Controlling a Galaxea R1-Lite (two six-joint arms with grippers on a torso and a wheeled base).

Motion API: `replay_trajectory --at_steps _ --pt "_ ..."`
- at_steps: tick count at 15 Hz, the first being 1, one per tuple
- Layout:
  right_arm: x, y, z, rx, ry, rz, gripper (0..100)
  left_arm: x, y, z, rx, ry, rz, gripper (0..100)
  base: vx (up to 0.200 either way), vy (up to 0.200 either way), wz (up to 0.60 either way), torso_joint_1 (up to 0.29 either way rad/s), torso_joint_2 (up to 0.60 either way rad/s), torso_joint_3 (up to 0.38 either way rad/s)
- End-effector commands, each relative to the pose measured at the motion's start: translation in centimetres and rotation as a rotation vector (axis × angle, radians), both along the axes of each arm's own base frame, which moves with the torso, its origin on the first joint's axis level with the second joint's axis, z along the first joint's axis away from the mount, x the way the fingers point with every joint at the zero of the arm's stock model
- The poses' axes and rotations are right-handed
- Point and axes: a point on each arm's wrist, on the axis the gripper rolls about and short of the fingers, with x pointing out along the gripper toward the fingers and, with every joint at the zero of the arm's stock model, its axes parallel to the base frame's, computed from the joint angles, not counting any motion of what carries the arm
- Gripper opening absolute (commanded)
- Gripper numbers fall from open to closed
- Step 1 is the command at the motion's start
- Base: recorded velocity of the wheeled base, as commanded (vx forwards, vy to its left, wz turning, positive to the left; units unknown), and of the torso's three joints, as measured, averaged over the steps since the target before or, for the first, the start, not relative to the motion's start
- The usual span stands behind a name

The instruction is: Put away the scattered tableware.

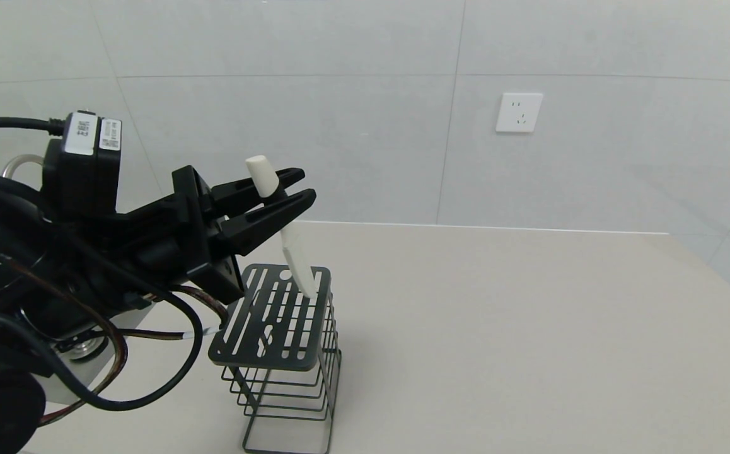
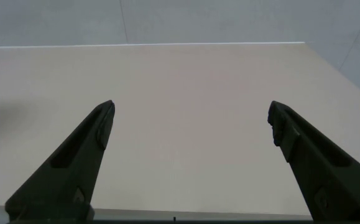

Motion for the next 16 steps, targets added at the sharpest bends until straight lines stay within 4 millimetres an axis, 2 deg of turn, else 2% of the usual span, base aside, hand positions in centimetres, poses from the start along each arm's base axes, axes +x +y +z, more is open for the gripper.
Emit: replay_trajectory --at_steps 1,11,16 --pt "0.0 0.0 0.0 0.000 0.002 0.000 100 0.1 -0.1 -0.2 0.003 0.006 0.001 0 0.000 0.000 0.00 0.000 0.00 0.000" --pt "0.0 0.0 0.0 0.000 0.002 0.000 100 0.4 0.3 -1.1 0.021 0.041 0.017 0 0.000 0.000 0.00 0.000 0.00 0.000" --pt "0.0 0.0 0.0 0.000 0.003 0.000 100 0.0 -0.4 -1.1 0.026 0.029 -0.010 0 0.000 0.000 0.00 0.000 0.00 0.000"
